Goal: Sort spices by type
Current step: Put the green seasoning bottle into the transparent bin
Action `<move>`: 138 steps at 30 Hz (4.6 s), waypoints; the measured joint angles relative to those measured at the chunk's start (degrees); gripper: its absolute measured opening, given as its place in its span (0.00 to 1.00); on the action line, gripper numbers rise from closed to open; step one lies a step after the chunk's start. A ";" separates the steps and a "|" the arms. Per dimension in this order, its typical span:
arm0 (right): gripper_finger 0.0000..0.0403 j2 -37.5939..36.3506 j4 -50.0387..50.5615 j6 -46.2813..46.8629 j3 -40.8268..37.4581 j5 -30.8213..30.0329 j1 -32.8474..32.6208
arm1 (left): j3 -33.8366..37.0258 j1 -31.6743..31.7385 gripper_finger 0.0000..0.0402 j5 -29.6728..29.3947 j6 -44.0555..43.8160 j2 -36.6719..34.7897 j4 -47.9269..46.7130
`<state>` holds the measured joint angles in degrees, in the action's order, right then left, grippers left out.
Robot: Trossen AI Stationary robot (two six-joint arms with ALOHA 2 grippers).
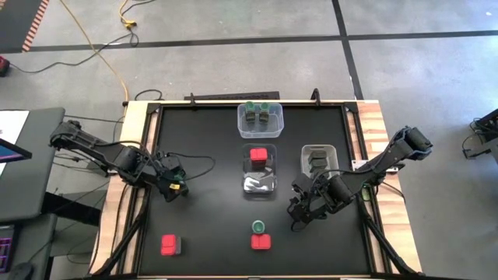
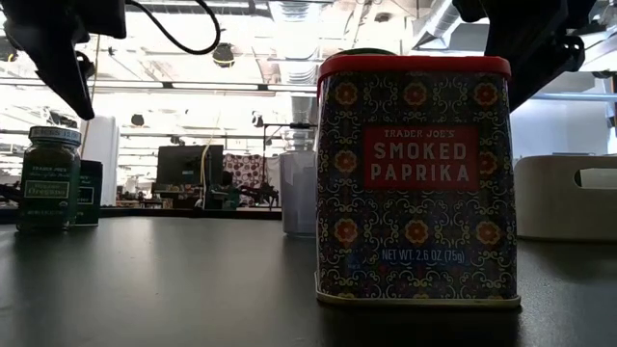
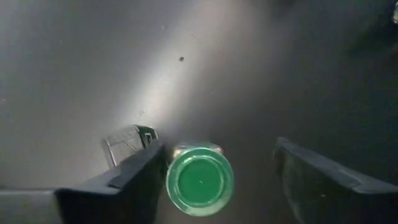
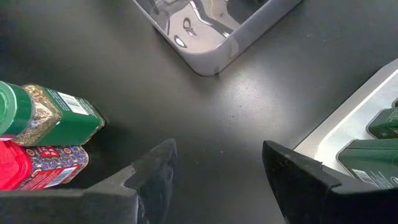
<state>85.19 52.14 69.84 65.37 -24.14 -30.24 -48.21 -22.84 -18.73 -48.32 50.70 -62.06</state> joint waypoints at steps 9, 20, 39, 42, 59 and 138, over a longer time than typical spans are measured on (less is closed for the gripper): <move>0.66 0.00 0.07 0.02 0.01 0.00 0.00 | -0.02 1.15 0.89 -0.40 -0.63 0.69 0.15; 0.66 0.00 0.07 0.17 0.01 0.00 0.00 | 2.20 1.17 0.89 1.31 -3.96 1.04 -0.74; 0.66 0.00 0.00 0.20 0.01 -0.24 0.09 | 6.32 1.17 0.89 5.98 -3.32 1.06 -0.09; 0.66 0.00 -0.21 0.20 0.01 -0.24 0.50 | 6.32 1.17 0.89 5.98 -1.03 1.06 -0.07; 0.66 0.00 0.07 -0.36 0.01 -0.28 1.90 | 6.21 1.15 0.73 4.91 0.72 6.15 0.21; 0.66 -42.03 5.14 18.76 -22.39 -24.04 -8.63 | -69.33 46.81 0.52 17.45 75.38 67.29 5.29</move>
<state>43.16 57.28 88.61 42.98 -48.18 -38.87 -117.54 23.97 -1.28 27.07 118.00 -56.77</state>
